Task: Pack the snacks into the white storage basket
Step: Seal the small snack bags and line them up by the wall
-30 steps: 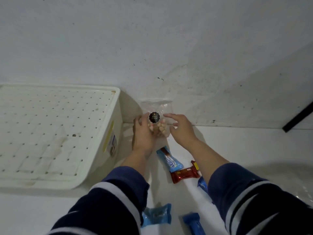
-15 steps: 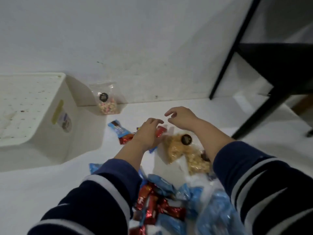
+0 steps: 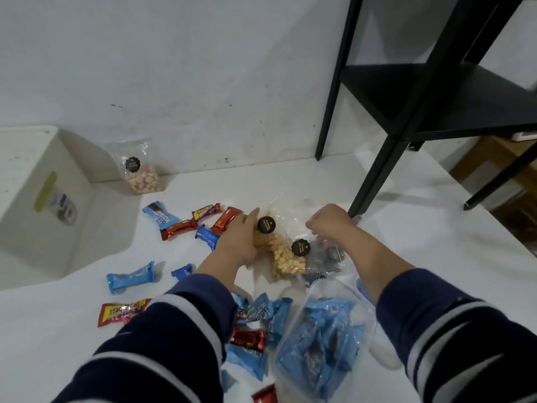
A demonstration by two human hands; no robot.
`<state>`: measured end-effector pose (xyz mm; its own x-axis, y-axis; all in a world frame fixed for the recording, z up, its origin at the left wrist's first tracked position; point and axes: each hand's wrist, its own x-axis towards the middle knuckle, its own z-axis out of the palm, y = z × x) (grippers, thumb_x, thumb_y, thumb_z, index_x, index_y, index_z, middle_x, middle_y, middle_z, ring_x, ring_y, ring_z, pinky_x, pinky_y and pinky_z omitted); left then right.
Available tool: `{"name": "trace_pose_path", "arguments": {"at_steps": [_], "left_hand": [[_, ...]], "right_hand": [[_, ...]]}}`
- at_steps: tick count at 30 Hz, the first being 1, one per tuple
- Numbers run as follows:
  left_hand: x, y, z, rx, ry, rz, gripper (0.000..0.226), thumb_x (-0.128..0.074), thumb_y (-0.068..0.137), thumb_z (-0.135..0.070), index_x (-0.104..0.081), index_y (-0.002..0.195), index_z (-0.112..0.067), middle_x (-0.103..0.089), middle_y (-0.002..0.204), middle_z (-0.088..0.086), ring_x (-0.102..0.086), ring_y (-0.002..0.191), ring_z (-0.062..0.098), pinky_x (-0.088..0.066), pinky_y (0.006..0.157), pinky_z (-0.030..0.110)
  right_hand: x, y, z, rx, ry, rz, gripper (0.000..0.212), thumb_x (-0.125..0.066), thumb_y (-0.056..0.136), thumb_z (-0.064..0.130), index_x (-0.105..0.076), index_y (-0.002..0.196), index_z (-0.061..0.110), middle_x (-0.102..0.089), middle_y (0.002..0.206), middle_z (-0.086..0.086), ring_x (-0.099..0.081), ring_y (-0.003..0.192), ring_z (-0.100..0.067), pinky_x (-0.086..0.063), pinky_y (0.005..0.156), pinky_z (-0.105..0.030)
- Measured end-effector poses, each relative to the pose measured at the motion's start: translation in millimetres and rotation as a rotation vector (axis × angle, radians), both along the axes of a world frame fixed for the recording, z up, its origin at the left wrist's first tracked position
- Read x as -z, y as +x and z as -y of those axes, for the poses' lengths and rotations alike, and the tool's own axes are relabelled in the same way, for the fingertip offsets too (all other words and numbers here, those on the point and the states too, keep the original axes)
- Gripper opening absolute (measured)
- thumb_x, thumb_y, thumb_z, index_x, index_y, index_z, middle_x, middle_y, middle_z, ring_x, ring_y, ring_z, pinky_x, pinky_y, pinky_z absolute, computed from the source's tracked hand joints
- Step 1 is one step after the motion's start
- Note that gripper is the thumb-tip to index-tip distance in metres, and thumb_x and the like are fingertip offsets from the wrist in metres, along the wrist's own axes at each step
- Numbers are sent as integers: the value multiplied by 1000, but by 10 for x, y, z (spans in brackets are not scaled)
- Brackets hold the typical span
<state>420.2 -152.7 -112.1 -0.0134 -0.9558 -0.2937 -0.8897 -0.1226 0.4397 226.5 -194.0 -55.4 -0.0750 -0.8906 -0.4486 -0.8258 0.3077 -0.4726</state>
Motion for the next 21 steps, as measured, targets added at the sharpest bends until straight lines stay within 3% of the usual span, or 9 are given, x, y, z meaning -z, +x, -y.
{"name": "trace_pose_path", "arguments": {"at_steps": [4,8,13,17,21], "left_hand": [[42,-43,-227,-153,-24,-8,101,-70,78,-7,-5,152,-30,-22,154,1,-36,136,27,-49,95,43],[119,-61,-438,-204,-83,133,112,-80,75,-25,3,150,-32,-32,146,4,-50,123,26,-51,82,37],[98,-154,-659,-240,-102,140,118,-73,72,-54,9,152,-24,-33,142,9,-41,129,29,-49,92,41],[76,-164,-663,-287,-78,110,119,-70,73,-59,13,151,-25,-31,143,12,-47,125,31,-52,87,42],[60,-177,-651,-295,-66,22,122,-74,71,-55,14,150,-29,-30,144,13,-51,121,32,-53,87,45]], "right_hand": [[1,30,37,13,-94,108,23,-56,90,13,-69,105,2,-71,106,-16,-64,82,-24,-55,78,-35],[-97,115,18,-76,-217,167,13,-60,92,18,-71,96,12,-69,107,-8,-59,85,-20,-51,79,-32],[-78,202,-61,-90,-269,246,8,-60,93,23,-65,90,18,-63,98,-1,-56,87,-17,-49,81,-31],[-58,223,-133,35,-216,426,11,-60,90,14,-65,81,12,-62,76,1,-61,73,-18,-57,87,-40],[-73,204,-182,84,-177,439,9,-60,86,8,-66,80,8,-63,76,-5,-59,66,-17,-59,82,-37]]}}
